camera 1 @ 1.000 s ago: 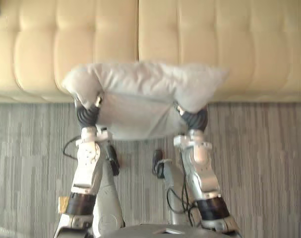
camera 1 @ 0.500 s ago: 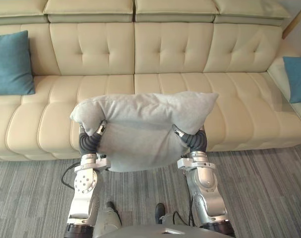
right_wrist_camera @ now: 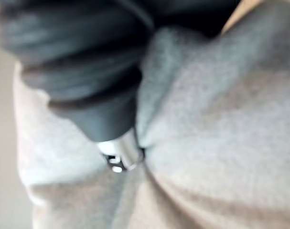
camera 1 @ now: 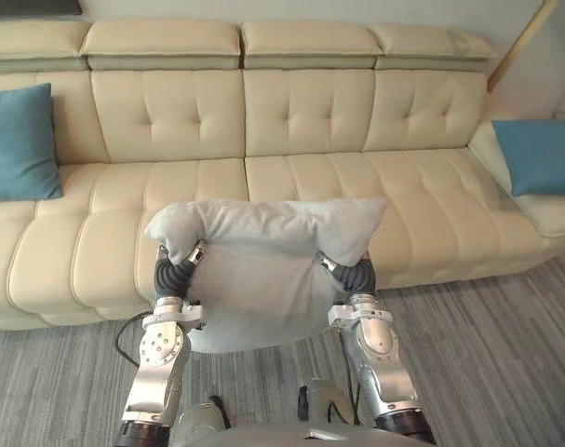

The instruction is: Pick up cushions and gather them together orderly.

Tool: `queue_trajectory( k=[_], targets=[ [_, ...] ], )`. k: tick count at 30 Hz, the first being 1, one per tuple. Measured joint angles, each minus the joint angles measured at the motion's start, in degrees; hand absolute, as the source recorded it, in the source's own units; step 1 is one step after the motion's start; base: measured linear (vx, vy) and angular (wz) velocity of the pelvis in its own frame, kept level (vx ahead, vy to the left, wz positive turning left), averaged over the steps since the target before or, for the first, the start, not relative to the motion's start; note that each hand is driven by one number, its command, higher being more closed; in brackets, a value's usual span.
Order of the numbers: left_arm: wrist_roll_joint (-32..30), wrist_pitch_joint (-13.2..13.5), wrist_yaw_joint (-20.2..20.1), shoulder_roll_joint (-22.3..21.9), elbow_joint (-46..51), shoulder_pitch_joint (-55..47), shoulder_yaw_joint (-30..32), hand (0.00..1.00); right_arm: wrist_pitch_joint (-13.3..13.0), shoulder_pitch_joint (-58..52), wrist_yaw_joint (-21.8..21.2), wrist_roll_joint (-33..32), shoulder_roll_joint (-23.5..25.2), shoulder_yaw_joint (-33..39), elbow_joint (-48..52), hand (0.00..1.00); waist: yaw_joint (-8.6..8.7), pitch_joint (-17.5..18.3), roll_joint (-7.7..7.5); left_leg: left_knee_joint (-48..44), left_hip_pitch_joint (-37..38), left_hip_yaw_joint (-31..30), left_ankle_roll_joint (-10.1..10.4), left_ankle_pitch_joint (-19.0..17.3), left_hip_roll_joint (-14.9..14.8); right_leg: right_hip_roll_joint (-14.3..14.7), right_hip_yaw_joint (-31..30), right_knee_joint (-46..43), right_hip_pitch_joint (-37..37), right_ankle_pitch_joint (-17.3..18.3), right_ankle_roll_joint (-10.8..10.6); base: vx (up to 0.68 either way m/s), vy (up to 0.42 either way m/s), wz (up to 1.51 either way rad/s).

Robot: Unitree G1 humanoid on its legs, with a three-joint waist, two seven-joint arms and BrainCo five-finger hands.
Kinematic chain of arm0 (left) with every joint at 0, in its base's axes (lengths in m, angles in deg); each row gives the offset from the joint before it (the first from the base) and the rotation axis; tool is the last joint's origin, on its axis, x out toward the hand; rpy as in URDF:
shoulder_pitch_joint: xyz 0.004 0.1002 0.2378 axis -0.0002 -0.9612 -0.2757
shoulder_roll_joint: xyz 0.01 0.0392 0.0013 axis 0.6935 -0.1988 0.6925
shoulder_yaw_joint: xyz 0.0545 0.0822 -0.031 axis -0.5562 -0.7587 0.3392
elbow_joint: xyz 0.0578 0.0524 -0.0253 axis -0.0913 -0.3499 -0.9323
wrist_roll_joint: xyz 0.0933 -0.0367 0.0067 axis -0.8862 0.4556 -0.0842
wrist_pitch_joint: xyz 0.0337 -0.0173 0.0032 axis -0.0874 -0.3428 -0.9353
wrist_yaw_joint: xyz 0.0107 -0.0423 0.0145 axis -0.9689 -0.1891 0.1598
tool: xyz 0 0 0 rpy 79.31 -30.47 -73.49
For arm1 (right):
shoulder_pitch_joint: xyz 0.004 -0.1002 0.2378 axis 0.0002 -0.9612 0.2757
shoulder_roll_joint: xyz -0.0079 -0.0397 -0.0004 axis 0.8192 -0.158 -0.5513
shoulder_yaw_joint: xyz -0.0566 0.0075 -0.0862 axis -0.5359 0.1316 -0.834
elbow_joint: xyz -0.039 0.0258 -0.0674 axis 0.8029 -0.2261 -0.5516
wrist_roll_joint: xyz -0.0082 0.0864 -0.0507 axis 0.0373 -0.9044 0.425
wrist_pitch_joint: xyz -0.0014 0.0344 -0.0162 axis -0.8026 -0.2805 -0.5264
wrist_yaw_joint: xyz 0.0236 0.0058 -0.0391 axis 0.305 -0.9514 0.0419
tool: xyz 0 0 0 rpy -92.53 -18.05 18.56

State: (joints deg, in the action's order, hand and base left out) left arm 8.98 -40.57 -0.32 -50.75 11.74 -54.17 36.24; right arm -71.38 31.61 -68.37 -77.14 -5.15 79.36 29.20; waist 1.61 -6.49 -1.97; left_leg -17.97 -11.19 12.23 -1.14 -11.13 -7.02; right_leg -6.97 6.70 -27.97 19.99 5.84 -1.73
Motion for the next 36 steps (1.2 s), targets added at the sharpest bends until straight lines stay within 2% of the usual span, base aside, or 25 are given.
queue_trajectory(
  k=[2, 3, 4, 6, 7, 8, 9, 10, 11, 12, 13, 14, 15, 16, 18, 20, 22, 23, 24, 25, 27, 28, 32, 36],
  targets=[
    [0.0, 0.0, 0.1, 0.2, -0.7, 0.1, -0.1, 1.00, 0.2, 0.7, -0.2, 0.0, -0.2, 0.2, -0.9, 1.00, -0.11, -0.7, 0.68, 0.8, -0.7, -1.5, -0.2, 0.1, -0.3, 1.6, 0.7, 8.0, 0.1, -0.7, -0.8, 0.09, -0.062, 0.14],
    [0.0, 0.0, 0.1, 0.2, -1.7, 1.0, -0.1, 1.00, 0.3, 0.9, -0.2, 0.0, -0.5, 0.3, -0.9, 1.00, 0.28, -1.4, 0.56, 1.7, -0.5, -2.5, -0.6, 0.4, -0.1, 1.8, 0.6, 15.3, 0.2, -3.7, -1.7, 0.17, -0.130, 0.37],
    [0.0, 0.0, 0.2, 0.9, -2.3, 2.2, -0.5, 1.00, 0.3, 1.2, -0.2, 0.0, -0.4, 0.8, -0.8, 1.00, 1.01, -2.6, -0.21, 2.9, 0.3, -4.1, -0.5, 0.4, 1.1, 0.5, 0.2, 18.4, 0.9, -6.3, -3.5, 0.19, -0.152, 0.54],
    [-0.3, -0.1, 0.0, 2.2, -2.3, 3.3, -1.7, 1.00, 0.3, 1.1, -0.2, 0.0, -0.6, 1.7, -0.7, 1.00, 2.93, -3.2, -0.82, 2.8, 0.5, -6.6, 0.9, -0.4, 2.6, -1.9, 0.0, 20.0, 2.5, -7.5, -4.3, 0.20, -0.234, 0.74],
    [-0.7, -0.1, -0.3, 2.3, -2.3, 3.4, -2.2, 1.00, 0.3, 0.4, -0.3, 0.0, -0.8, 2.1, -0.4, 1.00, 3.34, -3.2, -1.00, 1.4, 1.0, -7.8, 2.7, -1.6, 2.6, -2.4, -1.0, 19.8, 2.4, -7.5, -4.0, 0.34, -0.397, 0.80],
    [-1.4, -0.1, -0.6, 1.4, -2.3, 3.1, -2.8, 1.00, 0.3, -0.7, -0.5, 0.0, -1.5, 2.3, 0.3, 1.00, 3.35, -3.2, -0.22, -0.6, 1.7, -10.1, 5.3, -3.3, 1.3, -1.2, -1.1, 15.8, 2.4, -10.4, -2.2, 0.33, -0.365, 0.62],
    [-1.5, -0.1, -0.7, 0.9, -2.3, 2.9, -3.1, 1.00, 0.4, -1.3, -0.6, 0.0, -1.9, 2.2, 0.9, 1.00, 3.29, -3.1, 0.80, -1.1, 1.8, -10.9, 6.3, -4.0, 0.0, -0.4, -0.2, 13.8, 2.6, -9.7, -1.7, 0.37, -0.337, 0.43],
    [-1.5, 0.0, -1.2, -0.9, -1.3, 1.4, -3.2, 1.00, 0.7, -2.8, -1.2, 0.0, -3.4, 2.2, 3.5, 1.00, 2.73, -2.8, 3.40, -8.0, 0.4, -11.8, 8.2, -5.4, -4.0, 2.8, 2.5, 11.8, 2.2, -6.0, 0.1, 0.41, -0.284, 0.14],
    [-1.4, 0.1, -1.2, -2.1, -0.8, 1.0, -3.2, 1.00, 1.1, -3.4, -1.3, 0.0, -4.2, 2.2, 5.6, 1.00, 2.13, -2.7, 3.83, -17.2, -1.8, -11.9, 8.7, -5.1, -5.7, 4.5, 3.3, 11.3, 1.6, -5.6, 1.3, 0.63, -0.382, 0.03],
    [-1.3, 0.0, -1.3, -3.1, -0.8, 1.0, -3.3, 1.00, 1.3, -4.2, -1.3, 0.0, -5.6, 2.3, 8.8, 1.00, 1.84, -2.6, 4.04, -26.3, -3.3, -9.8, 8.5, -1.4, -7.9, 6.8, 4.7, 11.6, -0.4, -4.6, 2.8, 0.55, -0.314, -0.07],
    [-1.3, 0.0, -1.3, -3.2, -0.7, 1.0, -3.3, 1.00, 1.3, -4.3, -1.2, 0.0, -5.9, 2.3, 9.6, 1.00, 1.90, -2.5, 4.17, -28.1, -3.6, -8.4, 7.5, 0.4, -8.7, 7.6, 5.0, 11.9, -1.0, -4.2, 3.5, 0.61, -0.342, -0.01],
    [-1.3, 0.0, -1.7, -3.7, -0.5, 1.1, -3.0, 1.00, 1.3, -4.3, -1.1, 0.0, -6.5, 2.3, 12.3, 1.00, 1.99, -2.5, 4.23, -32.4, -5.2, -4.6, 5.2, 6.2, -12.5, 9.7, 5.3, 14.2, -4.1, -3.4, 4.7, 0.40, -0.205, -0.07],
    [-1.3, 0.0, -1.7, -3.8, -0.5, 1.1, -2.8, 1.00, 1.3, -4.2, -1.0, 0.0, -6.7, 2.3, 13.8, 1.00, 1.49, -2.5, 4.08, -36.3, -6.7, -3.1, 5.0, 9.5, -14.3, 9.8, 4.8, 15.5, -6.2, -3.0, 5.2, 0.45, -0.202, -0.21],
    [-1.4, 0.0, -1.7, -4.8, 0.5, 1.1, -3.0, 1.00, 1.2, -4.2, -0.2, 0.0, -7.1, 2.3, 15.7, 1.00, 0.23, -2.5, 4.13, -37.7, -8.1, -0.5, 4.7, 4.5, -15.2, 9.5, 3.6, 17.3, -8.5, -2.9, 5.3, 0.37, -0.107, -0.34],
    [-1.6, 0.0, -1.7, -5.9, 3.5, 1.1, -2.7, 1.00, 0.9, -3.9, 0.3, 0.0, -7.2, 2.5, 17.0, 1.00, -1.06, -2.4, 4.33, -34.4, -10.5, 2.4, 4.6, 0.2, -14.9, 8.5, 3.0, 18.8, -10.6, -2.9, 5.3, 0.33, -0.054, -0.26],
    [-2.1, 0.0, -1.8, -6.1, 5.3, 1.1, -2.6, 1.00, 0.9, -4.4, 0.3, 0.0, -7.2, 2.5, 17.1, 1.00, -1.71, -2.3, 4.43, -28.2, -11.5, 2.4, 4.9, -0.9, -14.5, 8.0, 3.3, 19.0, -12.9, -2.9, 5.3, 0.24, 0.047, -0.07],
    [-2.8, 0.1, -2.1, -6.1, 6.4, 0.9, -2.7, 1.00, 0.9, -5.2, 0.3, 0.0, -7.2, 2.5, 17.5, 1.00, -2.28, -2.0, 4.85, -17.2, -10.9, 3.1, 4.0, 2.3, -13.3, 7.5, 3.4, 18.1, -14.6, -1.9, 3.8, 0.24, 0.145, -0.12],
    [-3.1, 0.1, -2.3, -6.6, 7.5, -0.4, -2.8, 1.00, 0.9, -5.6, 0.2, 0.0, -7.4, 2.5, 18.0, 1.00, -2.42, -0.7, 6.79, -10.0, -10.2, 3.6, 3.0, 10.6, -13.2, 8.3, 3.0, 16.8, -14.8, 0.3, 2.0, 0.25, 0.272, -0.07],
    [-3.1, 0.0, -2.5, -5.9, 7.6, -1.1, -2.9, 1.00, 0.9, -6.3, 0.1, 0.0, -6.0, 2.5, 17.4, 1.00, -1.83, 0.2, 6.27, -8.4, -8.6, 3.4, 5.0, 6.0, -12.0, 7.4, 2.6, 16.0, -15.1, 2.7, 0.5, 0.25, 0.288, 0.04],
    [-3.1, 0.0, -2.5, -5.6, 7.6, -1.1, -2.9, 1.00, 0.9, -6.7, 0.1, 0.0, -5.3, 2.5, 17.4, 1.00, -1.65, 0.4, 5.79, -7.2, -8.2, 3.4, 5.0, 5.8, -11.3, 6.9, 2.7, 15.9, -14.9, 2.8, 0.4, 0.22, 0.270, 0.25],
    [-3.0, 0.0, -2.7, -3.6, 7.6, -2.6, -2.5, 1.00, 1.2, -7.7, -1.1, 0.0, -3.1, 2.4, 16.1, 1.00, -1.94, 1.5, 2.86, -1.7, -4.8, 4.9, 5.0, 6.2, -7.9, 4.7, 1.3, 15.9, -15.0, 2.7, 0.4, 0.17, 0.166, 0.13],
    [-3.0, 0.0, -2.9, -2.9, 7.5, -4.2, -2.4, 1.00, 1.2, -7.4, -1.7, 0.0, -2.5, 2.4, 13.8, 1.00, -1.94, 1.9, 2.19, 0.2, -2.3, 5.4, 4.9, 6.2, -6.8, 4.0, 0.2, 15.5, -16.1, 2.5, 0.4, 0.15, 0.108, 0.02],
    [-3.0, 0.0, -3.6, -2.0, 6.5, -4.9, -2.0, 1.00, 1.3, -5.0, -2.7, 0.0, -2.4, 2.3, 7.7, 1.00, -1.95, 3.3, 0.96, 3.7, -0.8, 6.4, 5.1, 6.9, -5.8, 4.2, -3.6, 17.5, -15.9, -0.2, -0.1, 0.07, 0.069, -0.12],
    [-3.0, -0.5, -3.6, -1.7, 3.1, -3.3, -1.9, 1.00, 1.5, -1.8, -2.6, 1.8, -2.6, 2.4, 3.6, 1.00, -1.38, 3.3, 0.91, 8.0, 0.6, 8.4, 4.7, 8.7, -5.6, 4.8, -6.6, 19.6, -14.8, -4.3, -0.6, 0.00, 0.046, -0.33]
  ],
)
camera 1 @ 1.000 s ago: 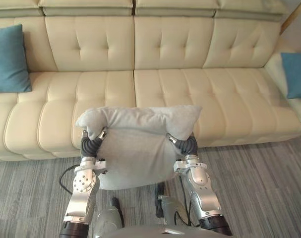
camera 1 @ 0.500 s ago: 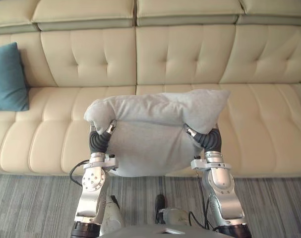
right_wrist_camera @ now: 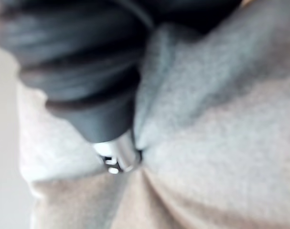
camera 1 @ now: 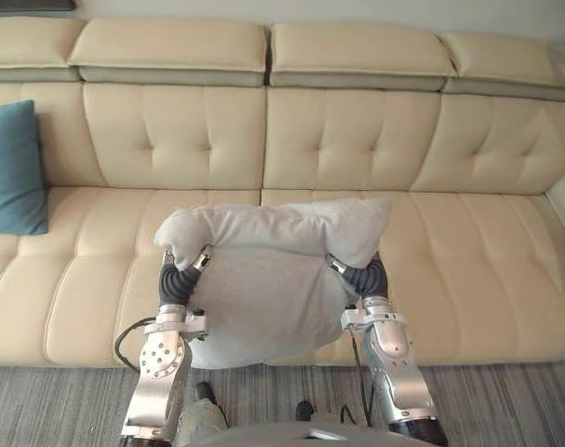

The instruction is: Pick up cushions and gather them together orderly.

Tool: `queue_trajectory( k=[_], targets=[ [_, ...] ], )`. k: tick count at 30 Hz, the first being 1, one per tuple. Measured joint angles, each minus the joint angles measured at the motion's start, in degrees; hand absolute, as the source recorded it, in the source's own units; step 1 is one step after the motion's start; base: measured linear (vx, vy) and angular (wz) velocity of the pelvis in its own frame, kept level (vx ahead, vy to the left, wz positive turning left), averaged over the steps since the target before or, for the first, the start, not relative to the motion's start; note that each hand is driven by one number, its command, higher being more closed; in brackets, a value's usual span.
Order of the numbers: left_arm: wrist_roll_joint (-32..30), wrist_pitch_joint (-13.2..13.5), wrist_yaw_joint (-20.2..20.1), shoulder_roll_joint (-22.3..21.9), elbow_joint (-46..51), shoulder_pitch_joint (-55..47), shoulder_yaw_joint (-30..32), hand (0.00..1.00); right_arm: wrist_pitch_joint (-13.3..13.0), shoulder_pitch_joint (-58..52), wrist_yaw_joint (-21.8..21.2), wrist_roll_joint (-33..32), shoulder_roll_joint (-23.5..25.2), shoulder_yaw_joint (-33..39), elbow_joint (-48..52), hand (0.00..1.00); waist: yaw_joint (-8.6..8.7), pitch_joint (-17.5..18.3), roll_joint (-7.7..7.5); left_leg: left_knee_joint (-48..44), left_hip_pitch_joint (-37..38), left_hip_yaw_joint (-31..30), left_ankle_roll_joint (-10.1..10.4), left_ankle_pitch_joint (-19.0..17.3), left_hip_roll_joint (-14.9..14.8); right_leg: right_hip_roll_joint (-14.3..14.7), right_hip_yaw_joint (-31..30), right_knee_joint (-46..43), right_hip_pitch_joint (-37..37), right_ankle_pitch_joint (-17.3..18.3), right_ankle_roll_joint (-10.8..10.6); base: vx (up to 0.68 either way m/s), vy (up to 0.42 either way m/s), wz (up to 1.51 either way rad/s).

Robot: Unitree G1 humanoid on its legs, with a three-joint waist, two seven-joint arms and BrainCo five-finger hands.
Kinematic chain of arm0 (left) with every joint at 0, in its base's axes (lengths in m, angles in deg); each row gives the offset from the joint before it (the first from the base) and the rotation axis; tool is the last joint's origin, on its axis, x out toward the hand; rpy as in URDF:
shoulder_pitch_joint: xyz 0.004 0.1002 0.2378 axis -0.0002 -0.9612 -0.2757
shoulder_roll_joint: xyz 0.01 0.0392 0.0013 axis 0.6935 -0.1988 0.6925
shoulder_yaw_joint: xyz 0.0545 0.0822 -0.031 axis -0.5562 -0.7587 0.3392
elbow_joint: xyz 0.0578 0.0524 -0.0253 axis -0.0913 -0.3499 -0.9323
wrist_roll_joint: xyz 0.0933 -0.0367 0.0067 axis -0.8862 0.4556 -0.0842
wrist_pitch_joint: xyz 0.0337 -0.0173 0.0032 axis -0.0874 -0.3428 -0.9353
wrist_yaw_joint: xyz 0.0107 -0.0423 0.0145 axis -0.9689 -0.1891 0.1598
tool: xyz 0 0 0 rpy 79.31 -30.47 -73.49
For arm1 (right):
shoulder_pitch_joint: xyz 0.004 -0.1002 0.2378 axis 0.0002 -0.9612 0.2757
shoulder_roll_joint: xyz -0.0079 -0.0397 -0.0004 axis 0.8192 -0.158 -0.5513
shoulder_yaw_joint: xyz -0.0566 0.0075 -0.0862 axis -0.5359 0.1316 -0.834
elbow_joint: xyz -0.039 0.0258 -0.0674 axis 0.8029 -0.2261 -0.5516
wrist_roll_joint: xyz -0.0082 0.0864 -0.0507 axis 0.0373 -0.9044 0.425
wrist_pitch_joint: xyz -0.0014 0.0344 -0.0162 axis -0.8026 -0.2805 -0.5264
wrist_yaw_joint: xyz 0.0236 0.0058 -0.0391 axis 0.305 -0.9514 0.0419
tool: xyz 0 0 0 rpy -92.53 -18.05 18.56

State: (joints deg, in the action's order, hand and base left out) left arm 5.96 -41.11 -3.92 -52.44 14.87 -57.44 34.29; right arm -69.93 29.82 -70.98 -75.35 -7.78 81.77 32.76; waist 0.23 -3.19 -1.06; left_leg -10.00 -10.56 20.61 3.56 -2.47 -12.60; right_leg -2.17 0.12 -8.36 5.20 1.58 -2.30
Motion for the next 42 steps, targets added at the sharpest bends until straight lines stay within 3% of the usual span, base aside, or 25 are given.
queue_trajectory(
  k=[4, 10, 12, 14, 16, 17, 18, 20, 23, 24, 26, 28, 33, 35, 37, 38, 39, 42],
  targets=[
    [0.0, -0.3, 0.3, 0.5, 0.0, 2.1, 0.4, 1.00, 0.0, 1.2, 0.3, 0.3, 0.0, 0.0, -0.3, 1.00, 0.57, 0.0, -0.06, 2.8, 2.1, 0.9, -0.4, 1.2, 0.7, 0.0, -1.9, 0.2, 0.1, -1.8, 0.0, -0.02, 0.055, -0.18],
    [-0.1, -0.3, 5.3, 1.9, -3.1, 11.4, 0.4, 1.00, 0.0, 10.1, 4.2, 0.5, 0.2, -0.4, -4.2, 1.00, -0.11, -0.1, -0.01, 5.1, -1.5, 1.7, -1.7, 4.4, 1.8, -0.8, -2.9, 1.5, 4.4, -3.5, -0.6, -0.11, 0.012, -0.08],
    [-1.1, -0.3, 9.7, 3.2, -3.8, 18.1, 0.5, 1.00, 0.0, 16.0, 8.6, 2.7, 0.2, -1.3, -4.0, 1.00, -0.71, -0.3, 0.14, 4.2, -7.6, 1.8, -2.1, 5.8, 2.0, -1.3, -2.7, 0.8, 10.5, -3.8, -0.9, -0.17, -0.014, -0.11],
    [-1.3, -0.3, 12.0, 3.7, -5.1, 22.4, 0.6, 1.00, 0.1, 19.8, 10.7, 3.0, 0.3, -1.3, -4.0, 1.00, -1.13, -1.8, 0.76, 3.1, -9.4, 1.8, -2.3, 5.9, 2.0, -1.6, -2.6, 0.7, 11.9, -3.7, -1.0, -0.20, -0.014, -0.05],
    [-1.9, -0.3, 16.9, 6.4, -7.5, 32.7, 1.0, 1.00, 0.3, 29.2, 16.6, 5.2, 0.5, -1.2, -4.1, 1.00, -1.96, -2.8, 1.36, 2.2, -14.8, 1.7, -1.9, 6.6, 2.8, -2.8, -2.2, -1.1, 17.4, -1.0, -2.7, -0.28, -0.032, 0.06],
    [-2.2, -0.3, 17.8, 6.9, -8.4, 34.9, 1.2, 1.00, 0.5, 31.3, 17.5, 5.7, 0.5, -1.1, -4.2, 1.00, -2.03, -3.2, 1.96, 2.3, -15.8, 1.4, -1.9, 7.1, 2.9, -2.7, -1.9, -1.4, 18.6, -1.1, -3.0, -0.29, -0.047, 0.20],
    [-2.3, -0.3, 19.9, 8.5, -11.3, 42.0, 2.0, 1.00, 1.1, 37.6, 20.4, 7.4, 0.5, -0.5, -4.3, 1.00, -2.42, -4.3, 3.48, 3.7, -18.4, 0.3, -1.2, 8.8, 2.9, -2.5, -1.1, -2.7, 22.0, -1.2, -2.3, -0.26, -0.034, 0.16],
    [-2.3, 0.1, 21.6, 11.6, -16.3, 54.1, 1.9, 1.00, 1.2, 46.9, 24.1, 9.3, 0.5, 2.2, -4.4, 1.00, -3.43, -5.5, 3.99, 7.0, -22.5, -0.3, -0.3, 9.9, 3.1, -2.5, -0.6, -2.8, 27.5, -3.1, -1.7, -0.26, -0.021, 0.12],
    [-2.3, 0.3, 21.4, 16.3, -22.8, 70.3, 1.7, 1.00, 1.4, 59.8, 27.4, 9.4, 0.0, 6.6, -6.2, 1.00, -3.32, -8.4, 4.24, 8.9, -28.9, -2.5, -0.5, 14.4, 2.5, -1.5, 1.0, -4.8, 34.6, -4.3, -1.6, -0.19, -0.019, 0.06],
    [-2.3, 0.3, 21.2, 16.3, -25.2, 76.6, 1.9, 1.00, 1.5, 64.5, 29.0, 9.6, -0.2, 8.8, -6.8, 1.00, -3.51, -9.4, 4.36, 9.6, -31.7, -3.2, -0.1, 17.8, 2.1, -1.2, 1.6, -5.5, 37.7, -5.2, -1.9, -0.10, 0.006, 0.03],
    [-2.3, 0.1, 20.7, 16.1, -28.9, 82.3, 1.9, 1.00, 2.6, 68.5, 30.6, 9.5, -0.1, 10.7, -7.2, 1.00, -3.49, -11.2, 4.36, 10.3, -33.6, -3.5, -2.4, 20.6, 2.2, -1.1, 1.8, -7.1, 40.1, -5.1, -2.0, -0.05, 0.004, 0.05],
    [-2.3, -0.5, 19.7, 16.0, -31.9, 85.6, 2.1, 1.00, 3.0, 71.6, 31.9, 9.4, -0.1, 12.0, -9.1, 1.00, -3.53, -11.3, 4.28, 10.4, -35.8, -4.0, -2.4, 21.1, 2.2, -1.2, 2.4, -7.7, 42.3, -4.8, -2.0, 0.02, -0.001, 0.11],
    [-2.2, -2.5, 19.8, 14.4, -35.3, 92.1, 4.7, 1.00, 6.1, 79.5, 33.1, 9.2, -1.4, 13.8, -11.5, 1.00, -4.84, -12.2, 4.09, 12.7, -40.8, -5.4, 0.3, 22.8, 2.5, -1.5, 3.9, -13.5, 50.1, -1.8, -1.1, 0.05, -0.029, 0.12],
    [-2.3, -3.0, 19.8, 14.1, -36.1, 94.5, 4.8, 1.00, 6.1, 81.7, 34.0, 8.7, -2.6, 14.0, -11.5, 1.00, -5.32, -12.3, 4.05, 14.3, -42.5, -5.6, 1.6, 22.7, 2.6, -1.7, 4.1, -14.9, 53.1, -1.6, -0.9, 0.02, -0.040, 0.07],
    [-2.4, -3.4, 19.9, 13.8, -36.7, 96.1, 5.4, 1.00, 6.3, 83.9, 34.9, 8.5, -2.9, 14.1, -12.7, 1.00, -5.20, -13.2, 4.02, 14.4, -43.6, -5.5, 1.6, 22.8, 2.7, -1.9, 4.1, -15.4, 54.3, -1.6, -0.9, 0.01, -0.034, 0.04],
    [-2.4, -3.7, 20.0, 13.5, -37.6, 96.9, 5.5, 0.00, 6.5, 85.2, 35.1, 8.2, -3.5, 14.3, -14.0, 0.00, -5.15, -13.5, 3.93, 14.4, -44.0, -5.3, 1.6, 23.5, 3.0, -2.2, 4.0, -16.1, 55.0, -1.4, -1.0, 0.02, -0.033, 0.18],
    [-2.4, -4.3, 20.0, 13.1, -38.7, 97.4, 5.5, 0.00, 6.9, 85.7, 35.2, 8.1, -4.5, 14.6, -15.1, 0.00, -4.80, -14.0, 3.96, 14.4, -44.1, -5.3, 1.1, 24.8, 3.7, -2.8, 3.9, -16.7, 55.0, -0.2, -1.4, 0.03, -0.047, 0.33],
    [-3.2, -5.4, 20.2, 12.0, -39.7, 97.4, 5.4, 0.00, 6.9, 85.7, 35.5, 6.0, -5.7, 16.2, -16.2, 0.00, -4.72, -14.1, 3.96, 14.3, -44.8, -5.8, 3.3, 26.6, 4.3, -3.7, 4.6, -18.4, 55.5, 1.7, -1.2, 0.02, -0.075, 0.32]
  ],
)
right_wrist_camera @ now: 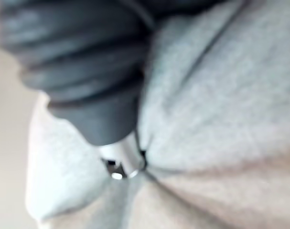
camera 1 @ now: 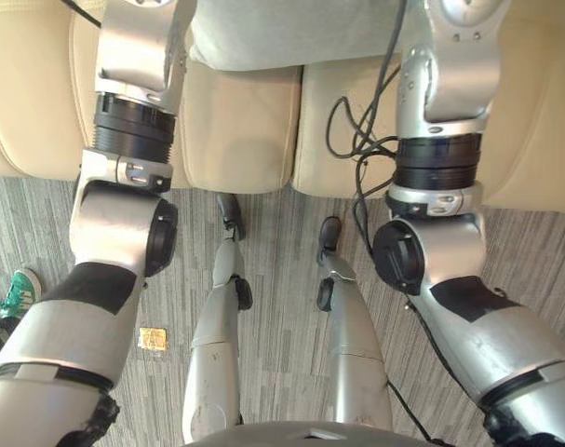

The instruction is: Pick up cushions and gather them together orderly.

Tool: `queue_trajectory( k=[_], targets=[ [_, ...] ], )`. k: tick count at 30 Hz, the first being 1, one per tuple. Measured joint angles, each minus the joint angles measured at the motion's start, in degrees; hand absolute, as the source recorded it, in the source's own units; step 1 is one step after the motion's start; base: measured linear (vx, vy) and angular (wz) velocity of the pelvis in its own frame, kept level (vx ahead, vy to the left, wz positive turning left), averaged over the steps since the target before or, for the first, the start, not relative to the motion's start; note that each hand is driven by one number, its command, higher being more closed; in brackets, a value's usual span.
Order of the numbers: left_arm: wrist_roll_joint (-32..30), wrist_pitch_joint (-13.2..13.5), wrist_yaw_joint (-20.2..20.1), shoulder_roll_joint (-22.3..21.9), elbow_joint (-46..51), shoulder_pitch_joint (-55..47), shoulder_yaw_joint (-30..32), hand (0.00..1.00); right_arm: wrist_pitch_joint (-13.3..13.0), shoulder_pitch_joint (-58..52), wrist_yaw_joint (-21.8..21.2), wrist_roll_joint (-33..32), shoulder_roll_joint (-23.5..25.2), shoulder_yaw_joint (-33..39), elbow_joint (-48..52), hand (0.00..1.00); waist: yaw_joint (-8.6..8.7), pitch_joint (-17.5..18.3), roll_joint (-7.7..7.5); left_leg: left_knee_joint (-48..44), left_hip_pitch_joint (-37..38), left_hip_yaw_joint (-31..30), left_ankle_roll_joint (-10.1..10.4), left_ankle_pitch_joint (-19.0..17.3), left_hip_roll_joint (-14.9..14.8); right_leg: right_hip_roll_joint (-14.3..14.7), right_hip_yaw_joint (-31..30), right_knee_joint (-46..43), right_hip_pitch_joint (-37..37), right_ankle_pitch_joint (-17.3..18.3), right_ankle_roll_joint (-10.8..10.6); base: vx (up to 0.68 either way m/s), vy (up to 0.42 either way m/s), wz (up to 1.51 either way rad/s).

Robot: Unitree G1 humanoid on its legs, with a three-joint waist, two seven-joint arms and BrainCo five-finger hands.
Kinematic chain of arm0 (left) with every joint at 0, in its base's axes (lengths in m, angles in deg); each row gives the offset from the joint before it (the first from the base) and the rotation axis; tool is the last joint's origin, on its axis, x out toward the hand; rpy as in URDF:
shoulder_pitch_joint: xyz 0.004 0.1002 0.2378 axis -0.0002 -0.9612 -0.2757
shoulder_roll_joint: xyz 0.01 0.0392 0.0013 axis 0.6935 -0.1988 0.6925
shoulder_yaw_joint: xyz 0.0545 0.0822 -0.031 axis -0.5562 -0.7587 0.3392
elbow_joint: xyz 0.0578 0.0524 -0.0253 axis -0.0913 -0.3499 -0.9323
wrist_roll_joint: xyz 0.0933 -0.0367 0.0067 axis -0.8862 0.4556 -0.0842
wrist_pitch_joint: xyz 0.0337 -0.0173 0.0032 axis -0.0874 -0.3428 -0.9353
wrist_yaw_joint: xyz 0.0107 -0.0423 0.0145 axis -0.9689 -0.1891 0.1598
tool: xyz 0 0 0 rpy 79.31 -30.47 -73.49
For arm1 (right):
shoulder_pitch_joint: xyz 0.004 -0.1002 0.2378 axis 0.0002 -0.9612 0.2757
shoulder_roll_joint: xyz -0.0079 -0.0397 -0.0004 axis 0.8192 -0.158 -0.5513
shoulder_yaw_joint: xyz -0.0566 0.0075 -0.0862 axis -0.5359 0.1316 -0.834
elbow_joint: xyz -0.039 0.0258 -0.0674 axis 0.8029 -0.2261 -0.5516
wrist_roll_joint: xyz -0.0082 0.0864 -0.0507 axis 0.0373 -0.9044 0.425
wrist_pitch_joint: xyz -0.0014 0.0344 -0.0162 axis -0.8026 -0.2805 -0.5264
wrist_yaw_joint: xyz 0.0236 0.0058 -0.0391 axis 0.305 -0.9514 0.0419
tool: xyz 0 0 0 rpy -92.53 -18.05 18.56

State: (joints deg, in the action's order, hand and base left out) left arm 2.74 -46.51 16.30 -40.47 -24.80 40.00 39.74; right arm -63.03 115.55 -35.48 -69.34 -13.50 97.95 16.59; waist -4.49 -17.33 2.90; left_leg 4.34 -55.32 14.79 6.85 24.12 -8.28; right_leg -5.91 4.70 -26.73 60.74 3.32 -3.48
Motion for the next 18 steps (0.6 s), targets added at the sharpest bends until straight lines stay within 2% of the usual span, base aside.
queue_trajectory(
  k=[3, 5, 6, 9, 13, 15, 18],
  targets=[
    [-0.1, -0.3, 0.9, 0.9, 0.0, 0.0, 0.0, 0.00, -0.2, 0.7, -0.2, -1.0, -1.2, -0.4, -1.8, 0.00, 0.06, 0.0, -0.03, 0.0, -0.8, -0.7, -0.6, 0.5, -0.1, 0.1, 1.0, -1.5, 1.1, 1.2, 0.8, 0.00, -0.124, 0.14],
    [-0.1, -0.3, 0.1, 1.4, 0.0, 0.5, -0.1, 0.00, -0.3, 1.0, -0.8, -3.2, -2.5, -0.4, -2.1, 0.00, 0.29, -0.5, 0.00, 0.0, -1.3, -0.6, -1.1, 0.9, 0.1, -0.2, 1.0, -2.6, 2.0, 1.7, 0.9, -0.01, -0.134, 0.09],
    [-0.1, -0.3, -0.7, 2.0, 0.0, 1.4, -0.2, 0.00, -0.7, 1.2, -0.9, -4.1, -3.2, -0.5, -2.1, 0.00, 0.84, -1.2, 0.00, 0.0, -1.5, -0.5, -2.3, 2.0, 0.4, -0.5, 1.0, -2.7, 2.0, 1.7, 0.9, -0.02, -0.123, 0.12],
    [0.0, -0.4, -2.6, 4.2, 0.0, 3.1, -0.5, 0.00, -1.0, 1.1, -1.9, -5.8, -5.5, -0.6, -2.0, 0.00, 2.29, -2.8, 0.06, 0.0, -1.5, -0.4, -2.6, 2.2, 1.0, -1.2, 1.1, -2.8, 2.1, 1.7, 0.9, -0.03, -0.126, 0.10],
    [1.1, -0.4, -4.9, 8.9, 0.0, 2.2, -0.7, 0.00, -1.1, -0.6, -4.1, -8.3, -12.2, -0.4, -2.1, 0.00, 3.14, -4.3, 0.09, 0.0, -1.5, -0.5, -2.6, 2.2, 1.5, -1.9, 1.1, -3.1, 2.1, 1.6, 0.9, -0.03, -0.082, 0.06],
    [1.6, -0.4, -5.8, 12.5, -0.1, -0.5, 0.5, 0.00, -1.2, -3.4, -5.5, -11.8, -15.1, 0.7, -2.2, 0.00, 3.34, -4.3, 0.08, 0.0, -1.3, -0.4, -2.6, 2.2, 1.8, -2.4, 1.0, -3.2, 2.0, 1.6, 0.8, -0.03, -0.083, 0.05],
    [2.8, -0.4, -7.2, 17.8, -0.5, -7.4, 5.5, 0.00, -1.5, -7.4, -6.1, -16.7, -19.7, 3.0, -4.7, 0.00, 3.73, -4.3, 0.08, 0.0, -0.4, -0.4, -2.0, 1.7, 2.4, -3.0, 0.6, -3.6, 1.5, 1.6, 0.8, -0.03, -0.080, 0.02]
  ],
)
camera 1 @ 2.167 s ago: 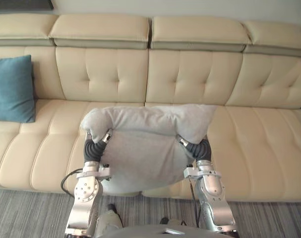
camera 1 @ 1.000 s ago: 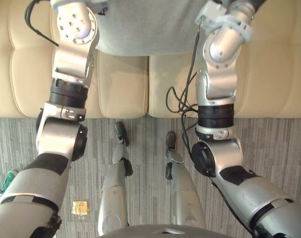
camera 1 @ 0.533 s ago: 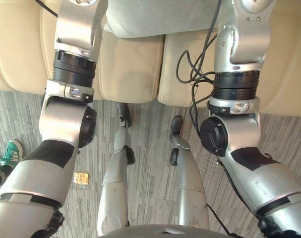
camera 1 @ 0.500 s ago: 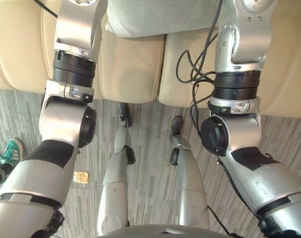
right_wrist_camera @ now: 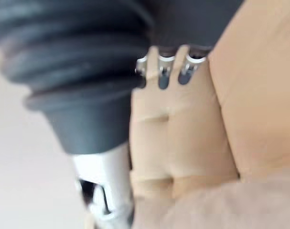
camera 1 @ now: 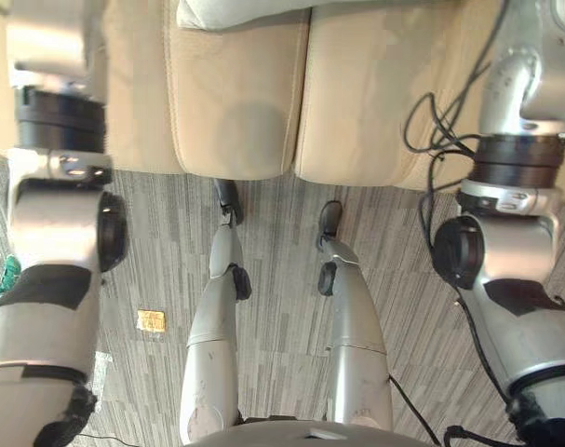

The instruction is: Pick up cushions and gather them together orderly.

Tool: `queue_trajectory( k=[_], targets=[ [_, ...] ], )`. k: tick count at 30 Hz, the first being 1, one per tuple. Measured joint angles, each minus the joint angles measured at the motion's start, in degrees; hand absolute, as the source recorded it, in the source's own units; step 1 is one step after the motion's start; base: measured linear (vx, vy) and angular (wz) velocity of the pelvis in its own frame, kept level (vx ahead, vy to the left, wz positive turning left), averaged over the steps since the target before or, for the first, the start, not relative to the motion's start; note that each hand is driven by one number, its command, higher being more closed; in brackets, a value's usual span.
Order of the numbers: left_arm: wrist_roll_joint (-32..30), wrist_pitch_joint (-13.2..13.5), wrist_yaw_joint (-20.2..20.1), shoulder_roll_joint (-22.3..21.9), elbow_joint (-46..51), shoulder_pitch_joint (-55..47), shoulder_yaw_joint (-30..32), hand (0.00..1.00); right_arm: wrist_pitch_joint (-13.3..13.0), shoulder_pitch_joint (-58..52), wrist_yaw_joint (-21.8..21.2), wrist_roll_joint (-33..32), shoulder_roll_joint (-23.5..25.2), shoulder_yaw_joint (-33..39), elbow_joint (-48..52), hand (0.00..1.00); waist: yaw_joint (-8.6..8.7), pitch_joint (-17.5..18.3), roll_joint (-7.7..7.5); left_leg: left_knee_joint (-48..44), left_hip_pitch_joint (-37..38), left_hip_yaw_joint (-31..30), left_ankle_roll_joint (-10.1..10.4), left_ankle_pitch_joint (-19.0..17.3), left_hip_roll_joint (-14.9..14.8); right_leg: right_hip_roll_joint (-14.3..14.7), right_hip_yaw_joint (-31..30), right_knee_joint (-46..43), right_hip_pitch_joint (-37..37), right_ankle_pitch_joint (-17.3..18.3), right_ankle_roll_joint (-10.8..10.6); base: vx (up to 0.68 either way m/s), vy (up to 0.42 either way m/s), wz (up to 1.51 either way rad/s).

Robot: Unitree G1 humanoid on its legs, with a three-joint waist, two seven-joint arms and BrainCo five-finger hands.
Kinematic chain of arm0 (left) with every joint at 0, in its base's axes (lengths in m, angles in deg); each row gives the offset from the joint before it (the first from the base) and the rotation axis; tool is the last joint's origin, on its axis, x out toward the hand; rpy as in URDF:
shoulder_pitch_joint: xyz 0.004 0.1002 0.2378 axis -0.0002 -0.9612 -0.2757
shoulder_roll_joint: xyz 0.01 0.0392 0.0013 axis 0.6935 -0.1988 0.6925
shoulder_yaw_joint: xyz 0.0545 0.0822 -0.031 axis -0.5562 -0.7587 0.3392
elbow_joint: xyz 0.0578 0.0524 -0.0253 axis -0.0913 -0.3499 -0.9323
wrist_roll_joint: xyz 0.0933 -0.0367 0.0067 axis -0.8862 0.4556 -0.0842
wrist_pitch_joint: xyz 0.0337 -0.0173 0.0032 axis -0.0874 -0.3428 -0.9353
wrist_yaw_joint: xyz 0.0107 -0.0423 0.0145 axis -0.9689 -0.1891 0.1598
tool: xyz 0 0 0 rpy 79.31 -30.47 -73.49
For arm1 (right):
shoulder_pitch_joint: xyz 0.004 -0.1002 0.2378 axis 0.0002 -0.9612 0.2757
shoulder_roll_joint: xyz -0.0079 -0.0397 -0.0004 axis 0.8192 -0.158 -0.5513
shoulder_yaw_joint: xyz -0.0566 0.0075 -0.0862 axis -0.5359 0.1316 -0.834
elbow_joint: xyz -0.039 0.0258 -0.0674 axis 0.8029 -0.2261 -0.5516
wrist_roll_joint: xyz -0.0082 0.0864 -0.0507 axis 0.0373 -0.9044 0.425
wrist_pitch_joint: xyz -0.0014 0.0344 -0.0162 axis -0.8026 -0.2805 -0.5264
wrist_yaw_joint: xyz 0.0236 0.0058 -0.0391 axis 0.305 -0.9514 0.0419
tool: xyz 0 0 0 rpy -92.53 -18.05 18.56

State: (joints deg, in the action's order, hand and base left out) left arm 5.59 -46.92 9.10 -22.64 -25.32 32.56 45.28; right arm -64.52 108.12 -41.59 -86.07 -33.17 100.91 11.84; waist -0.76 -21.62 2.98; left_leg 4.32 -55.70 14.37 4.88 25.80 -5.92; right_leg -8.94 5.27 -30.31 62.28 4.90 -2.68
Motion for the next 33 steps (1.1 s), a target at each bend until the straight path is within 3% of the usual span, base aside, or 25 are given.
queue_trajectory(
  k=[1, 2, 3, 4, 5, 6, 7, 8, 9, 13, 14, 17, 20, 25, 30, 33],
  targets=[
    [0.7, 0.0, -0.8, 1.7, -0.1, -2.9, 1.6, 0.00, -0.2, -1.8, -1.0, -1.5, -1.9, 1.0, -0.8, 0.00, 0.08, 0.0, 0.00, 0.0, 0.5, 0.0, 0.7, -0.6, 0.0, 0.0, 0.0, 0.0, -0.5, 0.0, 0.0, -0.04, -0.114, -0.04],
    [1.7, 0.0, -1.9, 3.6, -0.1, -7.5, 4.2, 0.00, -0.6, -4.7, -1.9, -3.2, -4.6, 2.1, -1.4, 0.00, 0.04, 0.0, 0.00, 0.0, 1.5, 0.0, 3.5, -3.4, 0.0, 0.0, -0.2, -0.3, -0.9, 0.1, -0.2, -0.03, -0.098, -0.05],
    [1.9, 0.1, -2.1, 4.3, -0.1, -9.4, 5.2, 0.00, -0.9, -5.7, -2.1, -3.5, -5.4, 2.2, -1.4, 0.00, 0.10, 0.0, 0.00, 0.1, 1.9, 0.1, 4.9, -6.2, -0.1, 0.0, -0.3, -0.7, -1.0, 0.2, -0.4, -0.03, -0.098, 0.06],
    [3.2, 0.1, -2.8, 4.8, -0.1, -14.4, 8.3, 0.00, -1.8, -9.0, -3.0, -3.8, -7.8, 2.3, -1.2, 0.00, 0.42, 0.0, 0.00, 0.1, 2.8, 3.0, 4.0, -10.2, -0.1, -0.3, -1.2, -0.2, -1.7, -0.1, -0.8, -0.03, -0.081, 0.13],
    [4.4, 0.2, -3.2, 4.7, -0.1, -18.0, 10.2, 0.00, -2.0, -11.1, -3.8, -4.3, -8.7, 2.4, -1.1, 0.00, 0.63, 0.0, -0.13, -0.1, 3.5, 4.9, 4.8, -11.8, -0.1, -1.0, -1.4, 1.0, -2.4, -0.7, -1.1, -0.03, -0.073, 0.11],
    [5.2, 0.2, -3.4, 4.5, 0.0, -21.1, 12.0, 0.00, -2.1, -12.6, -4.5, -4.8, -8.9, 2.4, -0.7, 0.00, 0.65, -0.1, -0.15, -1.8, 3.7, 5.7, 3.1, -10.6, -0.4, -1.0, -1.6, 1.5, -3.0, -0.8, -1.3, -0.02, -0.096, -0.26],
    [6.5, 0.2, -3.4, 3.9, 0.5, -26.3, 14.7, 0.00, -2.1, -16.4, -5.5, -5.0, -8.4, 2.6, 0.8, 0.00, 0.23, -0.1, -0.15, -3.0, 4.5, 6.2, -0.2, -8.0, -1.0, -0.1, -2.6, 0.7, -3.7, -0.3, -1.8, -0.01, -0.114, -0.30],
    [7.9, 0.4, -3.7, 2.2, 3.7, -33.0, 17.1, 0.00, -2.4, -24.2, -6.5, -5.1, -8.0, 3.8, 5.1, 0.00, 0.82, 0.0, -0.16, -3.4, 5.5, 6.1, -2.4, -8.5, -0.7, -0.2, -2.9, 0.5, -4.8, 0.1, -1.9, 0.00, -0.120, -0.22],
    [8.4, 0.7, -3.9, 1.4, 5.7, -36.1, 17.7, 0.00, -2.5, -28.0, -6.9, -5.0, -7.9, 4.4, 6.9, 0.00, 0.90, 0.0, -0.17, -3.4, 5.8, 6.0, -2.6, -8.3, -0.7, -0.3, -2.8, 0.5, -5.3, 0.3, -1.9, 0.03, -0.094, 0.09],
    [9.4, 3.1, -5.4, -11.1, 15.2, -54.7, 20.3, 0.00, -2.9, -47.9, -9.9, -2.5, 1.3, 7.7, 15.4, 0.00, 1.55, 0.0, -0.21, -5.5, 9.4, 4.4, -4.2, -9.3, -1.3, -0.1, -1.4, 1.0, -10.9, 1.5, -1.8, 0.03, -0.119, 0.10],
    [10.6, 3.5, -6.4, -17.0, 17.2, -61.4, 19.6, 0.00, -3.1, -54.6, -11.7, 0.0, 5.8, 5.9, 18.2, 0.00, 1.71, 0.1, -0.33, -6.1, 12.3, 3.9, -3.8, -10.2, -1.7, 0.2, -0.8, 1.3, -14.5, 2.3, -1.5, 0.01, -0.097, 0.04],
    [11.0, 3.8, -9.2, -24.4, 18.3, -73.8, 14.1, 0.00, -3.2, -65.6, -16.0, 5.9, 11.8, -0.7, 19.0, 0.00, 1.82, 1.5, -1.33, -8.4, 16.6, 3.0, -3.2, -13.5, -2.4, 0.5, 0.3, 1.8, -20.2, 4.1, -1.0, 0.00, -0.143, 0.07],
    [10.2, 3.8, -11.7, -27.4, 17.5, -81.7, 9.3, 0.00, -3.1, -72.4, -19.2, 10.9, 16.8, -6.2, 16.4, 0.00, 1.24, 3.0, -2.78, -9.1, 21.2, 3.1, -2.4, -14.5, -3.0, 1.2, 0.2, 3.3, -25.6, 4.5, -0.6, 0.03, -0.097, -0.08],
    [6.5, 3.7, -15.8, -29.8, 8.1, -87.3, 4.5, 0.00, -2.4, -78.9, -24.9, 16.5, 23.5, -10.7, 1.4, 0.00, 0.47, 7.6, -4.27, -9.4, 32.2, 3.9, -1.9, -17.3, -3.4, 2.2, 0.3, 9.2, -38.5, 3.9, -1.1, 0.07, -0.045, -0.11],
    [1.6, 3.2, -16.8, -30.2, -6.4, -86.7, 4.4, 0.00, -1.8, -79.4, -27.1, 21.4, 25.8, -10.2, -13.2, 0.00, 0.51, 12.9, -5.42, -9.7, 39.9, 5.7, -1.7, -19.8, -3.8, 3.0, -1.1, 17.9, -49.0, 0.4, -2.0, 0.09, 0.023, -0.19],
    [0.0, 2.9, -16.8, -29.9, -11.5, -85.8, 4.5, 0.00, -1.6, -78.9, -27.1, 22.4, 26.0, -9.6, -17.8, 0.00, 0.41, 13.3, -5.97, -8.7, 42.4, 6.9, -1.6, -19.9, -3.4, 3.1, -2.2, 21.0, -51.8, -1.4, -2.3, 0.01, 0.047, -0.26]
  ],
)
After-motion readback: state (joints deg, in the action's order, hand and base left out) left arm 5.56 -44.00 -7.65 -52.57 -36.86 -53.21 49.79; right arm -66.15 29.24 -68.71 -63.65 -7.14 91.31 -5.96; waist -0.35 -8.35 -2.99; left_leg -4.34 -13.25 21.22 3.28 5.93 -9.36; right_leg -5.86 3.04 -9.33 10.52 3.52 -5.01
